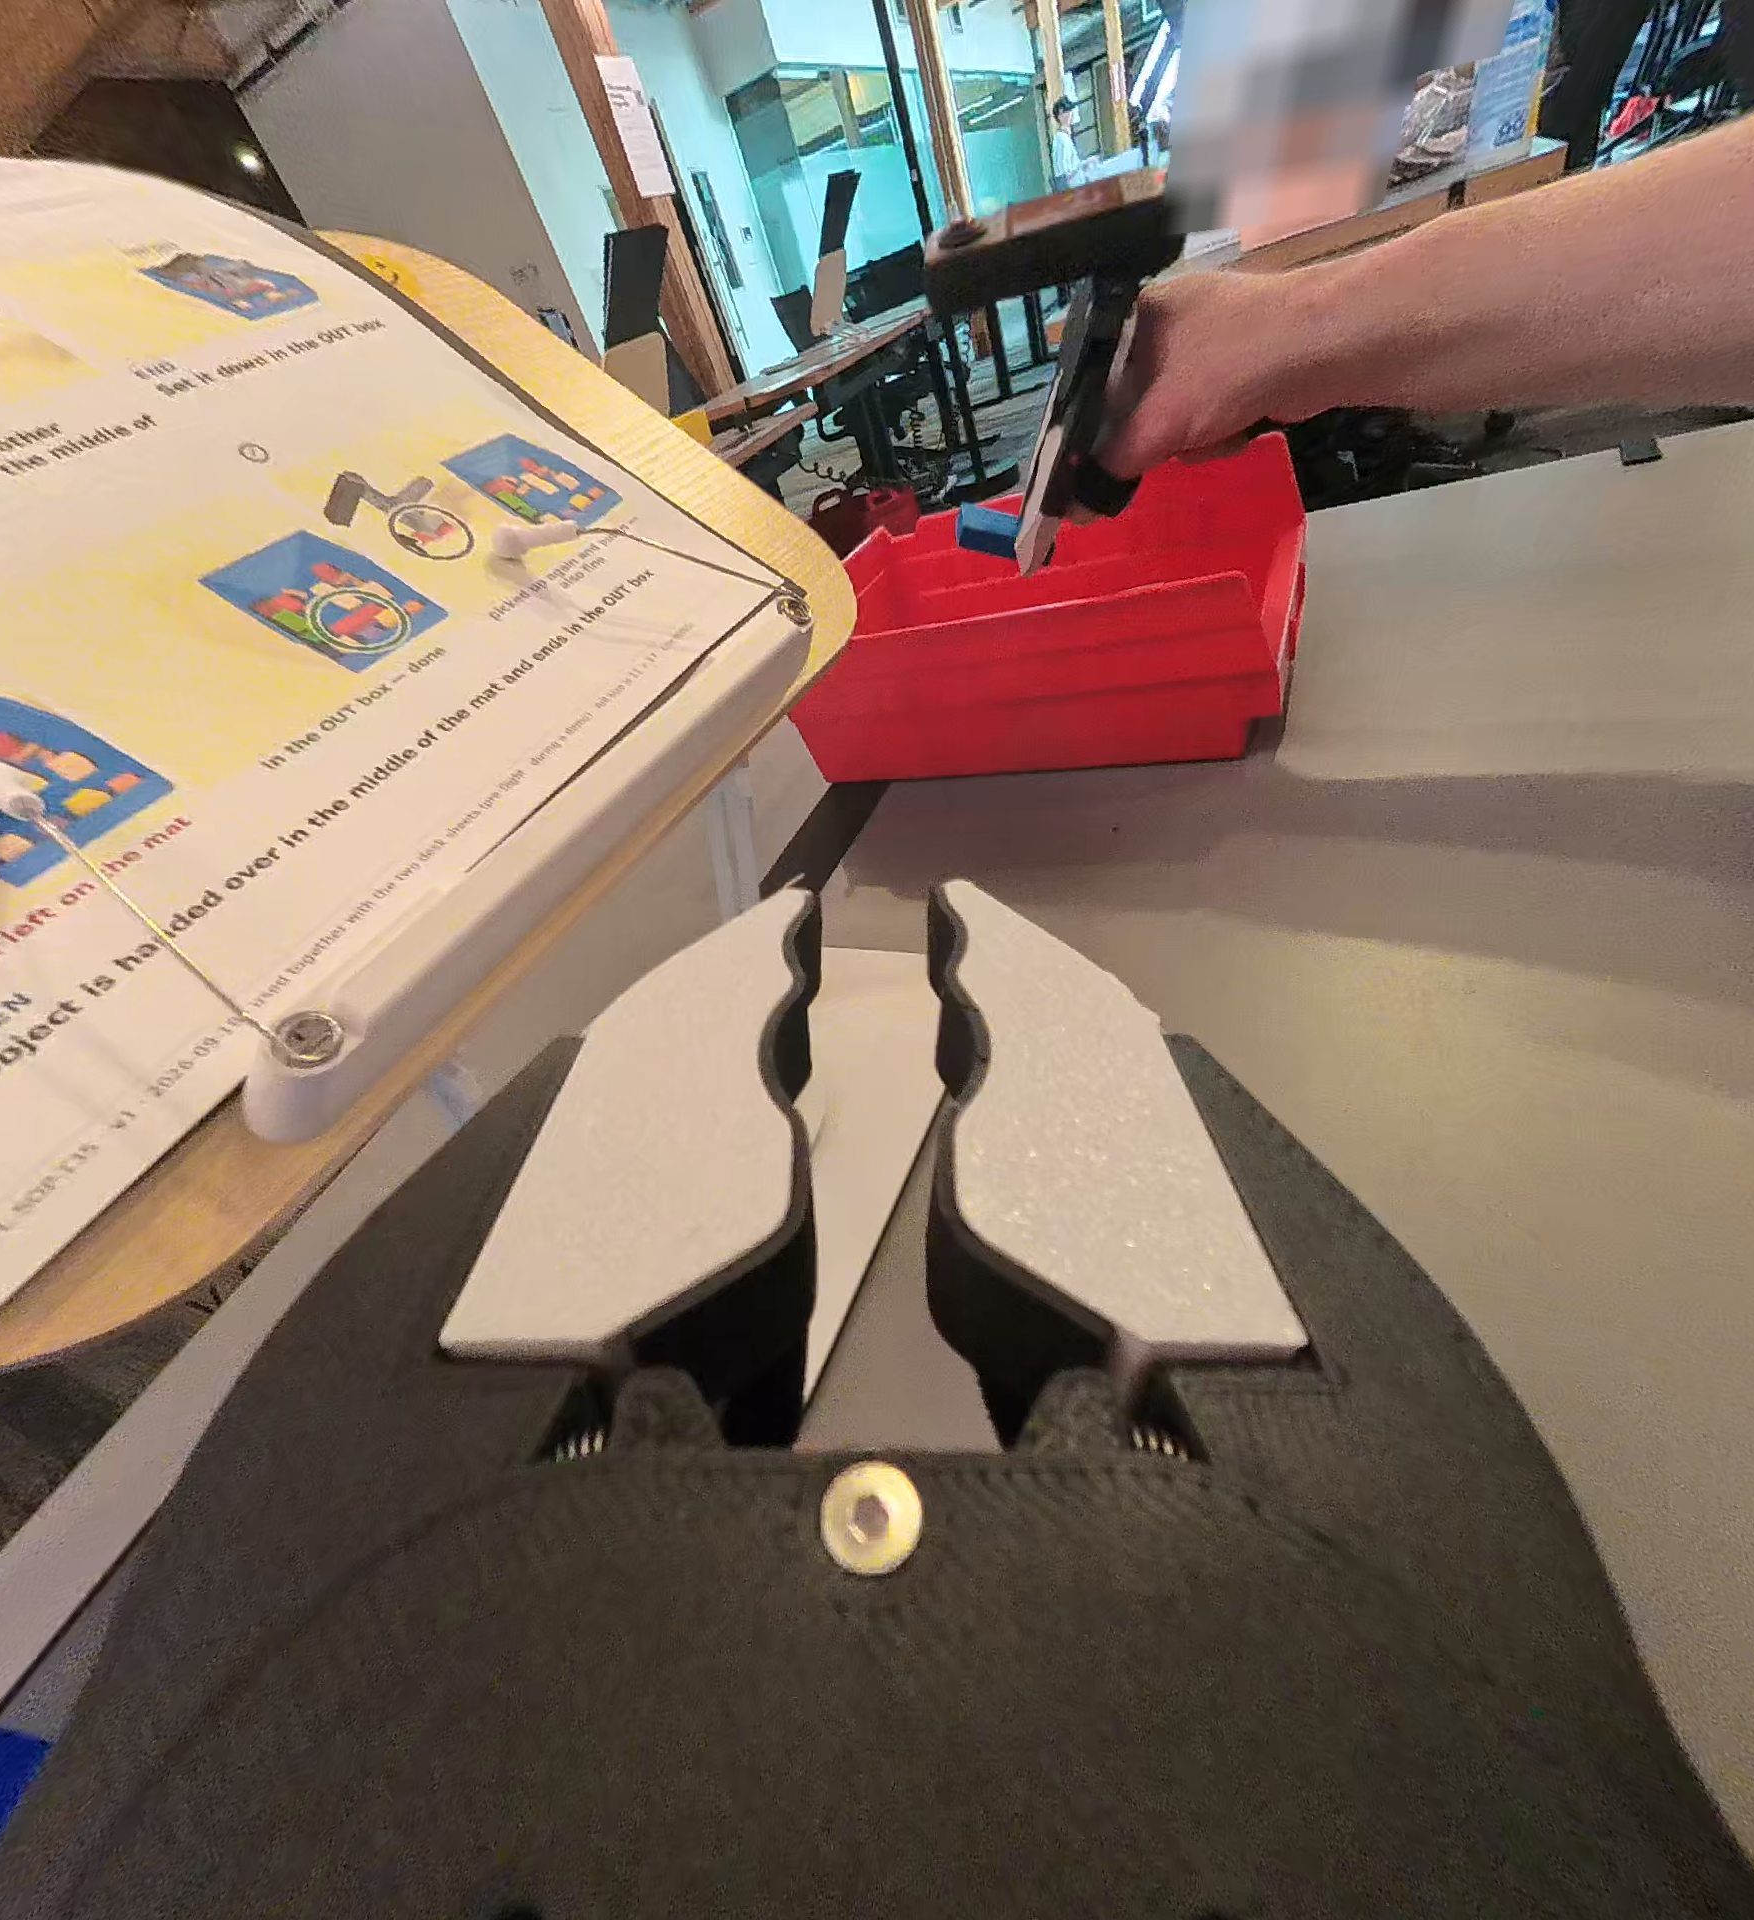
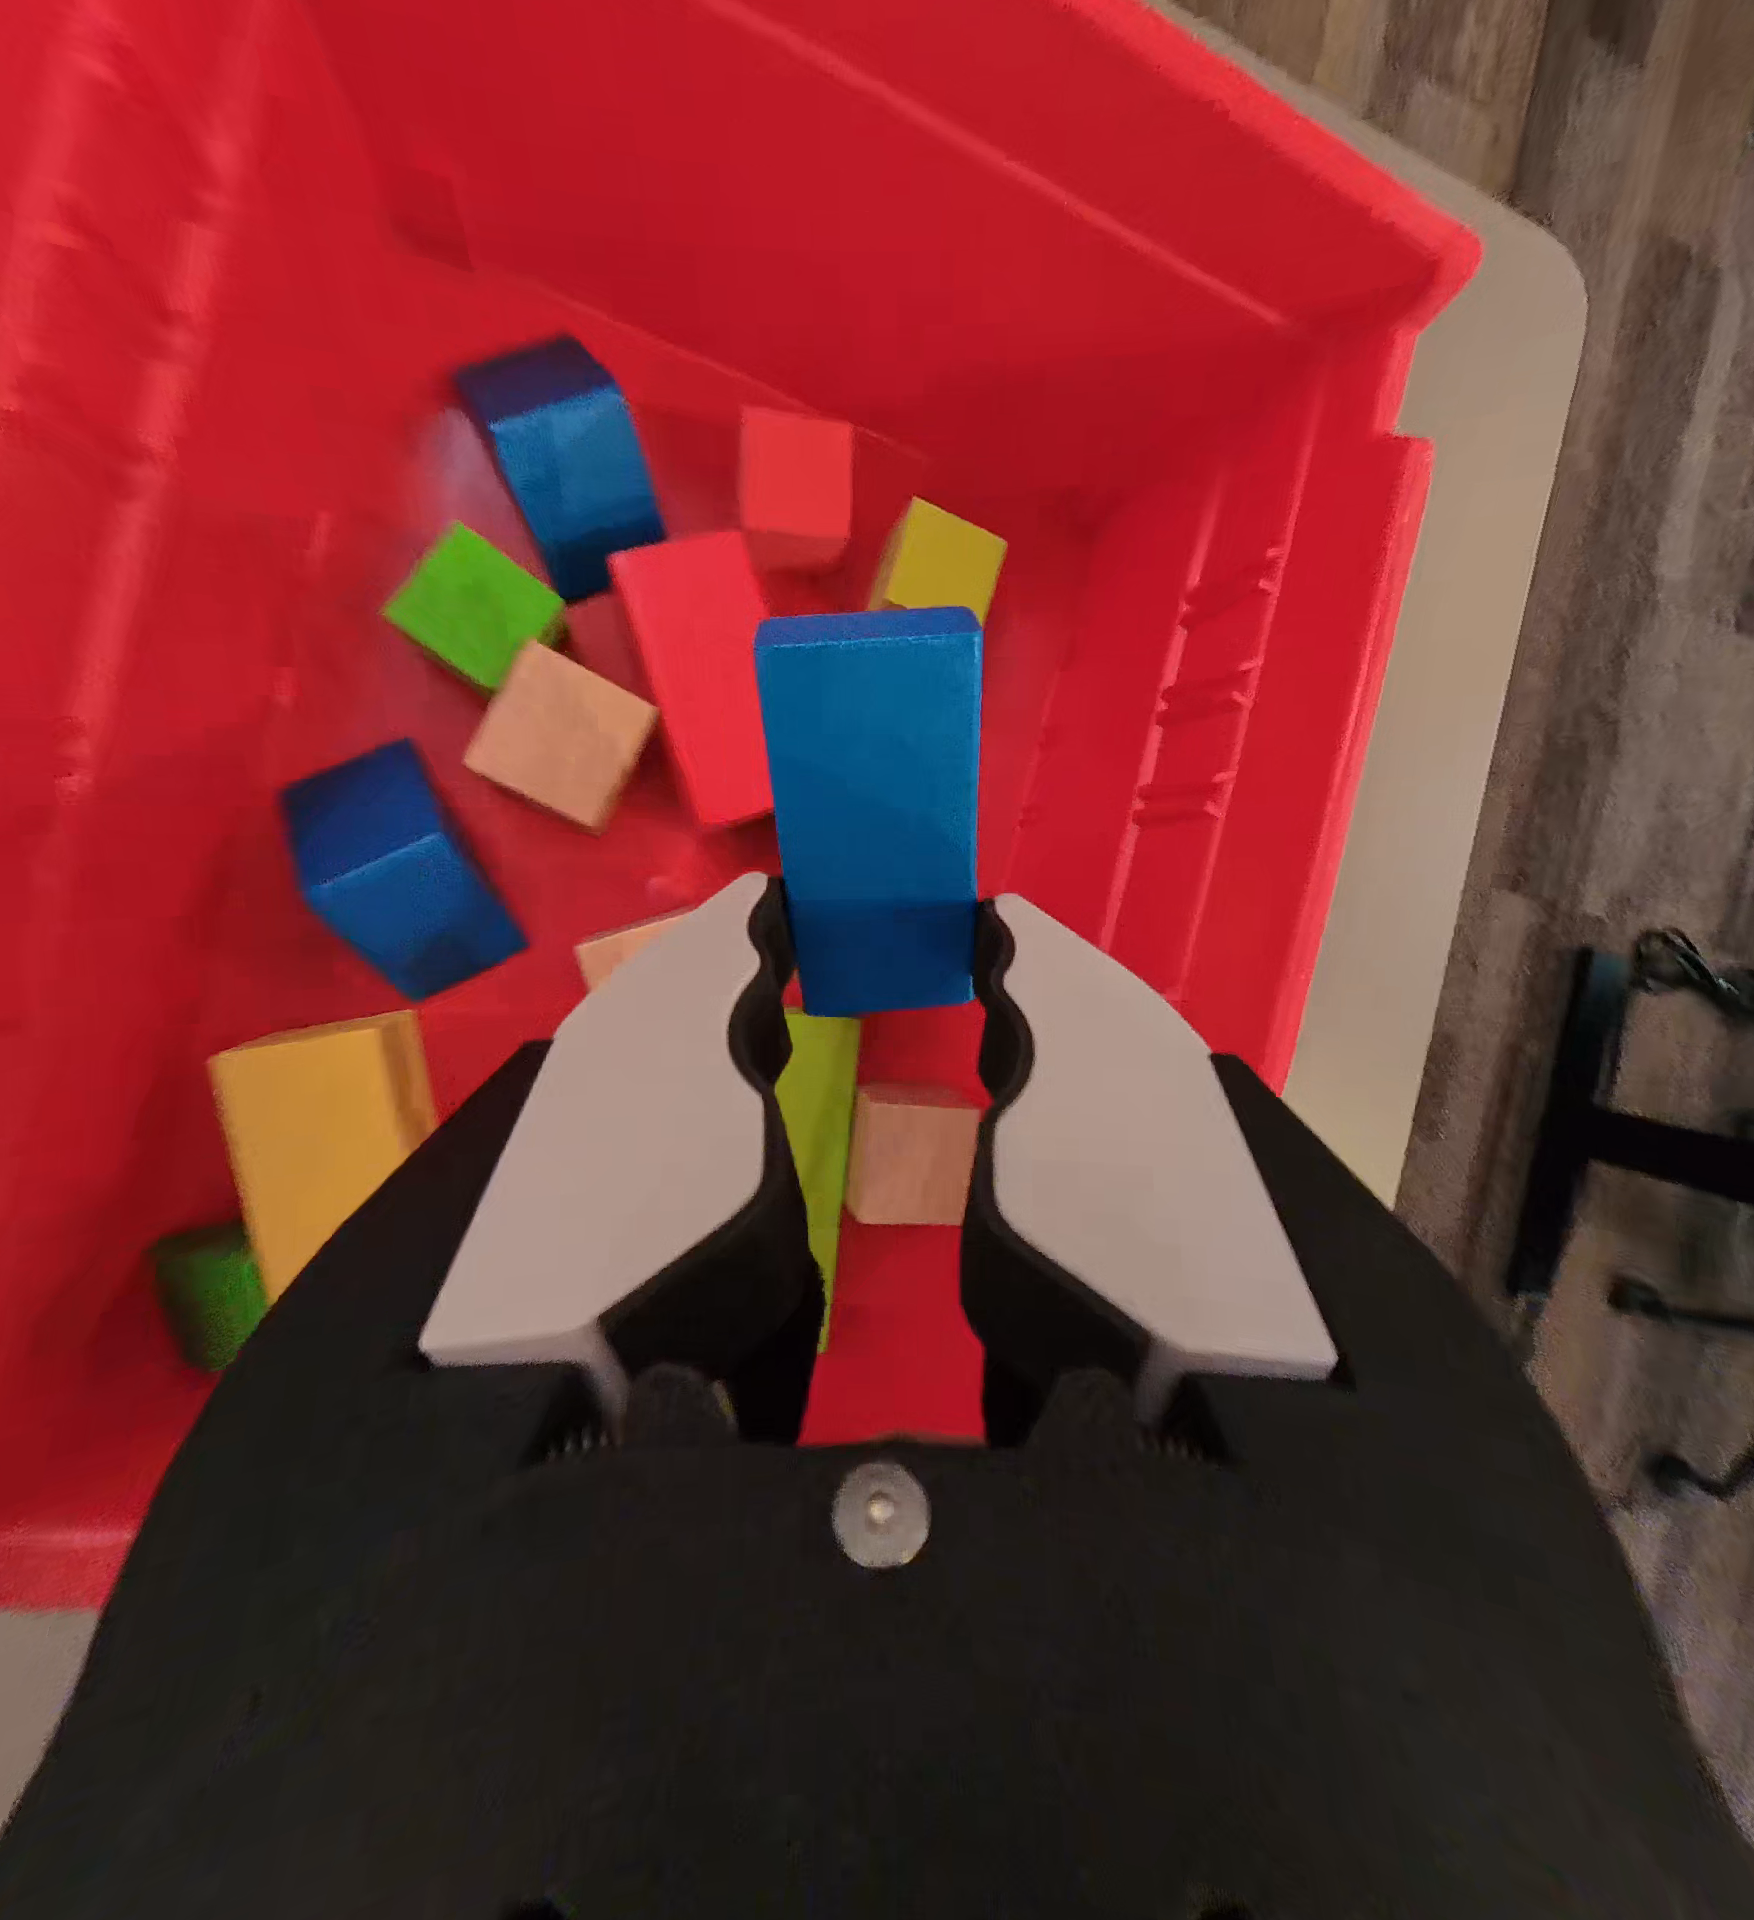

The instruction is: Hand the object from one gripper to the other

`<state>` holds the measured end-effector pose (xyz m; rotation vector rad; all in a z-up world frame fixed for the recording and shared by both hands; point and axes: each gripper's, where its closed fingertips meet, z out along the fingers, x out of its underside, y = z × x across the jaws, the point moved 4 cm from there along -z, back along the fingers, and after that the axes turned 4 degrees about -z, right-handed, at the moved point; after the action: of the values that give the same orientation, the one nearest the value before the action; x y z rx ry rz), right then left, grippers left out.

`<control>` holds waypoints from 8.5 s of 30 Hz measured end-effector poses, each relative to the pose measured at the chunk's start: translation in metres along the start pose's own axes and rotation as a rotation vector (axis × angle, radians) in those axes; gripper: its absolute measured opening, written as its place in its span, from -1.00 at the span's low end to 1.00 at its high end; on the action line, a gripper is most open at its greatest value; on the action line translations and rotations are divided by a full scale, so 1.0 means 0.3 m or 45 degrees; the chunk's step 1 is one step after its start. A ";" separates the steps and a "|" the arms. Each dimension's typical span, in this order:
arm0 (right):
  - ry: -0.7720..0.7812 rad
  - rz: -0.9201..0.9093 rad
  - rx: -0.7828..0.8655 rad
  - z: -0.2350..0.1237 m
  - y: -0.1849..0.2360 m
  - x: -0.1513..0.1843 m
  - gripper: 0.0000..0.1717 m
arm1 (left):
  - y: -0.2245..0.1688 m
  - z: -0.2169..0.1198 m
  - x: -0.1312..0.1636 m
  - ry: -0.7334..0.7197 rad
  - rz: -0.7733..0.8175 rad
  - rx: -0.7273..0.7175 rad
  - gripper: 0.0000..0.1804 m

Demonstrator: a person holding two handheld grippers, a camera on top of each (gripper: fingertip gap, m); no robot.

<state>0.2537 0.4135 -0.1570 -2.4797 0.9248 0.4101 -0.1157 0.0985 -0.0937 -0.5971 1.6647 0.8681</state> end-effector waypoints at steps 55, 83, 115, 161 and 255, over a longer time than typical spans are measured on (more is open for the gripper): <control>0.498 0.045 -0.406 0.264 -0.005 0.007 -0.63 | -0.027 0.030 0.070 -0.003 -0.095 0.072 -0.78; 0.145 0.011 -0.220 -0.091 -0.076 0.002 -0.36 | 0.033 -0.042 -0.075 0.012 -0.041 -0.134 -0.47; -0.086 0.299 -0.342 -0.009 -0.069 0.466 -0.99 | 0.460 -1.090 0.470 1.124 -0.729 -1.213 -0.03; 0.069 0.329 -0.395 -0.584 0.115 1.231 -0.99 | -0.138 -0.203 0.296 1.091 -0.664 0.022 -0.94; -0.084 -0.625 -0.702 -0.460 1.103 0.338 -0.95 | -0.329 -0.342 0.185 0.256 -1.581 -0.487 -0.05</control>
<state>0.1204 0.0667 -0.1863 -3.0368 0.1544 0.6314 -0.1161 -0.0400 -0.1585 -1.7572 0.9467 0.1744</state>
